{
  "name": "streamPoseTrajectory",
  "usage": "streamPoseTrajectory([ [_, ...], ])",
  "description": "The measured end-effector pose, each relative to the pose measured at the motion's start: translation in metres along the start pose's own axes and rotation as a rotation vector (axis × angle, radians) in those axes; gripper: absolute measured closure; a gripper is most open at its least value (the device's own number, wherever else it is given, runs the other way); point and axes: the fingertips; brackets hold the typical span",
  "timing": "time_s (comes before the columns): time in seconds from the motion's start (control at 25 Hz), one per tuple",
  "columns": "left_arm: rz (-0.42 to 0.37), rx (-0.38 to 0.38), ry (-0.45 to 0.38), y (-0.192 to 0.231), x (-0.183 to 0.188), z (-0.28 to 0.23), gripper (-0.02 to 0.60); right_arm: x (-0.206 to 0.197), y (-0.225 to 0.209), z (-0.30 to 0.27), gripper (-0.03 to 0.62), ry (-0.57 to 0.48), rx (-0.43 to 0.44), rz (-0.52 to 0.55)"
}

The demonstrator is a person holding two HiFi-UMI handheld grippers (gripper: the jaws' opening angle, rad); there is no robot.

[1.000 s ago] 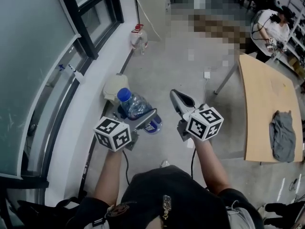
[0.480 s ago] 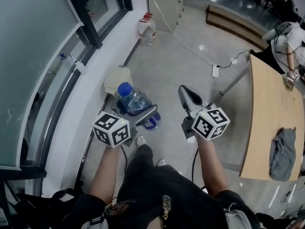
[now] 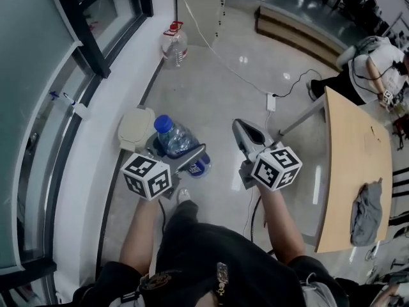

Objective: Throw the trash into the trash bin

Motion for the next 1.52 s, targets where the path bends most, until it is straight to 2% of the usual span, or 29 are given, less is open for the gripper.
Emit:
streamPoseTrajectory([
  [0.32,0.025,-0.041,0.014,0.072,0.032,-0.069,0.094,0.019,-0.05,-0.091,0.592,0.076,-0.015,0.028],
  [0.56,0.04,-0.007,0.028,0.109,0.042,-0.129,0.094,0.027,-0.106,-0.14,0.591,0.116,0.022,0.063],
  [0.88,0.066,0.142,0.047,0.159,0.065,-0.235,0.094,0.043,-0.211,-0.209,0.592,0.169,0.169,0.121],
  [1.16,0.083,0.272,0.034,0.166,0.107,-0.324,0.094,0.077,-0.295,-0.244,0.591,0.222,0.346,0.106],
  [1.36,0.113,0.371,0.022,0.197,0.112,-0.355,0.094,0.078,-0.333,-0.288,0.591,0.253,0.445,0.111],
  [1.52,0.159,0.462,0.0,0.235,0.107,-0.364,0.094,0.071,-0.346,-0.336,0.591,0.305,0.533,0.126],
])
Point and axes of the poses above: the fingertips, and each gripper's own axes: z backward along the fingers, y to its left, x out of its top, and after that the axes turned 15 degrees about x, right-handed
